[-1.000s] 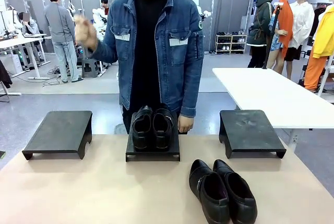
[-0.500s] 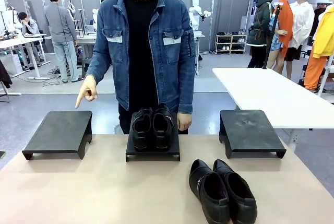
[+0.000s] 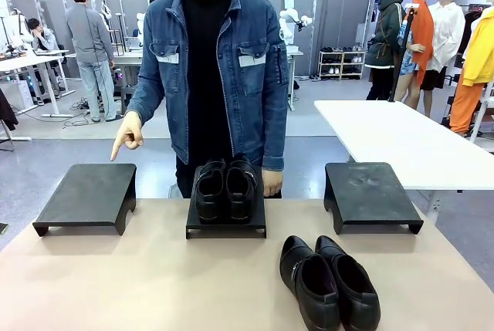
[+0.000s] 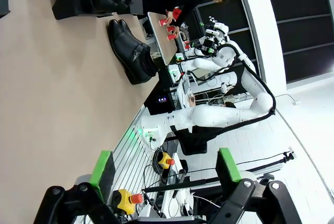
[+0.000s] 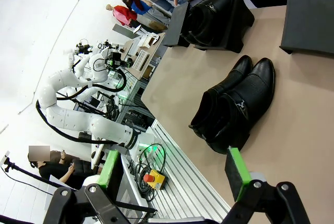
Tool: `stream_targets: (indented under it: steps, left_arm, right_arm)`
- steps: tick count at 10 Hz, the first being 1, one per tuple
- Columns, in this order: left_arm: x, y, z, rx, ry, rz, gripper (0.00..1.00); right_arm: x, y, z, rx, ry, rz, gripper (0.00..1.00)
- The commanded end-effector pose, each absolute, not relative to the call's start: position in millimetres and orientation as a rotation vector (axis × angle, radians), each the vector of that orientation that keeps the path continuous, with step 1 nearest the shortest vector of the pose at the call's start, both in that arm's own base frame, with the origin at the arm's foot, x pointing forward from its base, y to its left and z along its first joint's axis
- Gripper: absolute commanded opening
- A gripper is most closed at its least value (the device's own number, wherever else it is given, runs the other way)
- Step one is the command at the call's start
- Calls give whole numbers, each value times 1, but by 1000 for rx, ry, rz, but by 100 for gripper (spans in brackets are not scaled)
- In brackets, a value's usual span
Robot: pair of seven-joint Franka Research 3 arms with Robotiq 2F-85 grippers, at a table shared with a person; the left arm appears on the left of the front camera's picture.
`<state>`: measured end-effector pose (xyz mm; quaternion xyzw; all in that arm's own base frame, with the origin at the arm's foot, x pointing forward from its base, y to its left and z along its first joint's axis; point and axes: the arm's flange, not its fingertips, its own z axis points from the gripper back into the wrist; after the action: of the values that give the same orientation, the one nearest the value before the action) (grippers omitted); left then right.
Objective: Place the shoes on the stand as instructed by the person.
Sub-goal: Pick up another pair of Shoes and place it on the Shoes Stand indicated by the person.
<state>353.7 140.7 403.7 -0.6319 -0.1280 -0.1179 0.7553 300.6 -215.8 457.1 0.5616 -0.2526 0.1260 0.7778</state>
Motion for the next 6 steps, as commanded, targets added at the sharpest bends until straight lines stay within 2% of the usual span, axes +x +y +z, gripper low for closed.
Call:
stream_targets:
  steps: [1, 2, 4, 6]
  left_arm:
    - [352, 141, 403, -1380, -277, -266, 100]
    - [354, 141, 404, -1378, -279, -257, 100]
    - [357, 93, 458, -1263, -224, -361, 100]
    - [360, 22, 510, -1136, -180, -336, 100]
  right_arm:
    - [301, -217, 458, 1219, -567, 287, 100]
    - [301, -217, 458, 1219, -567, 287, 100]
    - [301, -217, 458, 1219, -567, 287, 100]
    - [301, -217, 458, 1219, -567, 287, 100]
